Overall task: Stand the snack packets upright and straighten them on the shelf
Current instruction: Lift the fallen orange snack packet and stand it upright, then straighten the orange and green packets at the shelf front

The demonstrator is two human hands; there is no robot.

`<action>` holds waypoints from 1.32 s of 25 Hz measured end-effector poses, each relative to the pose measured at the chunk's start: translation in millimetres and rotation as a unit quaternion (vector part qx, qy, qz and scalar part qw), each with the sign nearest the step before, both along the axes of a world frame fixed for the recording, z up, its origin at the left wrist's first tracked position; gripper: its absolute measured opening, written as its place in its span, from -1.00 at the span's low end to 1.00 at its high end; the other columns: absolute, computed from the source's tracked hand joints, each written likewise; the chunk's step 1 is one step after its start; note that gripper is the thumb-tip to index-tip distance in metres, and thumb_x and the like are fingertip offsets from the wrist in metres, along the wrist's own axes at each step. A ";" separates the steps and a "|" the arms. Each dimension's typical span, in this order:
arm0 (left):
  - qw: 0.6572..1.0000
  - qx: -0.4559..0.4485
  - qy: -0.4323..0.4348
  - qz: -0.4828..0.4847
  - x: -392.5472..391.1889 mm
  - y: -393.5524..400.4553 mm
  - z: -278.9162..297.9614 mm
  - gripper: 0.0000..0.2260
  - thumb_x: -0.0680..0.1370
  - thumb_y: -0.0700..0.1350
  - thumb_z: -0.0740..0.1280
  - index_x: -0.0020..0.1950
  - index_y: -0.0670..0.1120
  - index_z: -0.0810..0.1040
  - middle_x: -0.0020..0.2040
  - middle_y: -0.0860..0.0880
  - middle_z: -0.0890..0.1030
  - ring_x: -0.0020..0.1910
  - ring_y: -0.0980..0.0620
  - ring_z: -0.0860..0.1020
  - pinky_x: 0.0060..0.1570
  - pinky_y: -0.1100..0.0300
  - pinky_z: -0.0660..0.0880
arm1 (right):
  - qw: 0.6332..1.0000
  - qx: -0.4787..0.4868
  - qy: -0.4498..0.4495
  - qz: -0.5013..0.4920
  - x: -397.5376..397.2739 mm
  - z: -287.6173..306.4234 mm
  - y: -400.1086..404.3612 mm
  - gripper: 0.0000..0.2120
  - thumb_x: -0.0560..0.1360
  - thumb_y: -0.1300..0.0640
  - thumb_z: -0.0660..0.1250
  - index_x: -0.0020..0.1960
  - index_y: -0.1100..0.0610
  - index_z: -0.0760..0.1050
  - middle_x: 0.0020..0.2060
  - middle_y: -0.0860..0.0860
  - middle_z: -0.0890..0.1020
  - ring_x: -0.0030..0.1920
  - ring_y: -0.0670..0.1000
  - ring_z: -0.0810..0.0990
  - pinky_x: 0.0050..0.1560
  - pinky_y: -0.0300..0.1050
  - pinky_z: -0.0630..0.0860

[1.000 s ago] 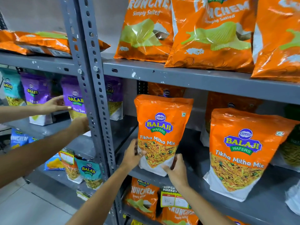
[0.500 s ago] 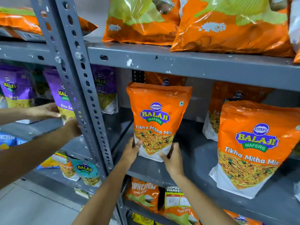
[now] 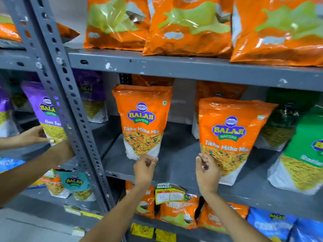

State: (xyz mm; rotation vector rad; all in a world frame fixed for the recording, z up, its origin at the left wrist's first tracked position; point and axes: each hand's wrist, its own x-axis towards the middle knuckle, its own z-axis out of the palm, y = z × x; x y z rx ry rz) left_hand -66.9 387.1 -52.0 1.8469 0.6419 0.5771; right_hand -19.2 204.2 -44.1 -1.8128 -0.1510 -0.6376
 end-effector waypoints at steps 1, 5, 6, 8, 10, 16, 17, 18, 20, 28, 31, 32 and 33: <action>1.000 -0.015 0.010 -0.020 5.5 -8.2 0.4 -0.78 0.43 -0.14 0.42 -0.36 -0.02 0.44 -0.41 -0.02 0.53 -0.39 0.09 0.47 -0.36 0.27 0.40 | 1.000 -0.009 -0.007 -0.020 1.8 1.6 -12.1 -0.94 0.41 0.29 0.38 -0.13 0.19 0.56 -0.33 0.04 0.61 -0.31 0.10 0.58 -0.27 -0.05 0.51; 0.986 -0.067 0.037 -0.151 19.6 -66.6 -5.8 -0.88 0.40 -0.36 0.40 -0.10 -0.39 0.59 -0.23 -0.11 0.61 -0.45 0.33 0.54 -0.38 0.55 0.42 | 0.998 -0.016 0.031 -0.058 2.4 3.8 -70.4 -0.88 0.39 0.28 0.39 -0.11 0.20 0.47 -0.37 0.08 0.56 -0.33 0.16 0.55 -0.25 0.01 0.50; 0.978 -0.088 0.043 -0.182 21.6 -81.7 -7.0 -0.79 0.40 -0.39 0.39 0.01 -0.43 0.56 -0.17 -0.13 0.61 -0.38 0.31 0.56 -0.34 0.55 0.45 | 0.998 -0.019 0.038 -0.054 2.1 1.5 -79.6 -0.84 0.38 0.29 0.39 -0.08 0.20 0.45 -0.35 0.11 0.56 -0.31 0.17 0.55 -0.24 -0.02 0.48; 0.962 -0.116 0.055 -0.241 25.5 -107.8 -6.5 -0.66 0.42 -0.36 0.39 0.19 -0.35 0.49 0.05 -0.23 0.61 -0.06 0.02 0.61 -0.06 0.43 0.53 | 0.997 -0.005 0.052 -0.059 4.7 -4.5 -93.1 -0.75 0.37 0.31 0.41 0.00 0.22 0.42 -0.26 0.19 0.55 -0.28 0.17 0.55 -0.25 -0.08 0.46; 0.960 -0.036 0.097 -0.261 31.3 -124.6 -9.3 -0.60 0.43 -0.16 0.42 0.25 -0.18 0.49 0.20 -0.16 0.59 0.22 -0.08 0.51 0.34 0.07 0.38 | 0.994 0.015 0.092 -0.054 10.6 -11.4 -104.5 -0.66 0.37 0.29 0.42 0.08 0.25 0.39 -0.11 0.25 0.54 -0.23 0.15 0.55 -0.24 -0.09 0.49; 0.957 0.085 0.193 -0.199 50.1 -142.7 -13.7 -0.77 0.46 0.06 0.32 0.07 0.04 0.44 0.11 0.01 0.59 0.30 0.01 0.41 0.45 -0.11 -0.23 | 0.971 0.045 0.233 0.045 22.6 -27.5 -121.0 -0.63 0.42 0.13 0.40 0.19 0.13 0.39 0.04 0.08 0.58 0.05 0.09 0.56 0.06 0.05 0.51; 0.960 0.077 0.192 -0.187 52.1 -142.7 -12.8 -0.78 0.47 0.04 0.32 0.05 0.01 0.44 0.04 0.00 0.60 0.28 0.00 0.43 0.45 -0.11 -0.25 | 0.967 0.038 0.244 0.057 26.0 -27.6 -122.1 -0.58 0.42 0.15 0.40 0.23 0.12 0.37 0.05 0.06 0.57 0.06 0.07 0.55 0.09 0.05 0.51; 0.963 0.072 0.193 -0.175 54.3 -140.8 -13.1 -0.78 0.48 0.01 0.32 0.07 -0.02 0.44 -0.01 -0.02 0.61 0.27 -0.02 0.45 0.46 -0.11 -0.25 | 0.964 0.026 0.255 0.074 29.1 -27.5 -122.1 -0.53 0.42 0.19 0.40 0.27 0.12 0.33 0.06 0.05 0.56 0.07 0.07 0.55 0.11 0.04 0.51; 0.964 0.072 0.195 -0.166 61.1 -135.3 -15.6 -0.73 0.49 -0.04 0.30 0.15 -0.08 0.42 0.04 -0.06 0.63 0.28 -0.06 0.46 0.48 -0.12 -0.22 | 0.956 0.001 0.274 0.102 32.2 -29.5 -116.5 -0.45 0.41 0.32 0.37 0.32 0.13 0.25 0.15 0.09 0.54 0.13 0.07 0.55 0.15 0.01 0.51; 0.968 0.084 0.185 -0.149 74.9 -126.1 -20.2 -0.69 0.49 -0.11 0.31 0.22 -0.07 0.41 0.23 -0.09 0.55 0.39 -0.08 0.35 0.47 -0.12 -0.24 | 0.955 -0.008 0.284 0.081 36.4 -31.0 -100.3 -0.45 0.39 0.41 0.37 0.30 0.18 0.27 0.19 0.17 0.55 0.15 0.04 0.53 0.23 -0.01 0.47; 0.976 0.097 0.143 -0.135 73.5 -135.6 -18.9 -0.68 0.45 -0.13 0.35 0.19 -0.09 0.44 0.12 -0.08 0.56 0.27 -0.09 0.44 0.49 -0.13 -0.14 | 0.958 0.017 0.275 0.084 36.5 -20.0 -105.2 -0.41 0.38 0.41 0.38 0.35 0.18 0.28 0.14 0.10 0.54 0.13 0.05 0.54 0.22 -0.01 0.48; 0.979 0.093 0.092 -0.157 76.0 -182.1 -11.0 -0.67 0.42 -0.16 0.37 0.16 -0.11 0.44 0.06 -0.09 0.56 0.20 -0.11 0.47 0.48 -0.14 0.00 | 0.963 0.043 0.264 0.035 39.0 -13.4 -152.8 -0.43 0.39 0.40 0.38 0.35 0.19 0.30 0.11 0.08 0.54 0.09 0.05 0.55 0.18 -0.03 0.49; 0.981 0.080 0.042 -0.173 84.1 -248.7 -0.5 -0.67 0.38 -0.19 0.40 0.11 -0.12 0.42 -0.01 -0.09 0.52 0.13 -0.13 0.48 0.40 -0.12 0.19 | 0.968 0.047 0.247 -0.026 43.3 -3.3 -221.8 -0.47 0.39 0.39 0.38 0.32 0.20 0.34 0.08 0.08 0.55 0.03 0.06 0.57 0.12 -0.06 0.49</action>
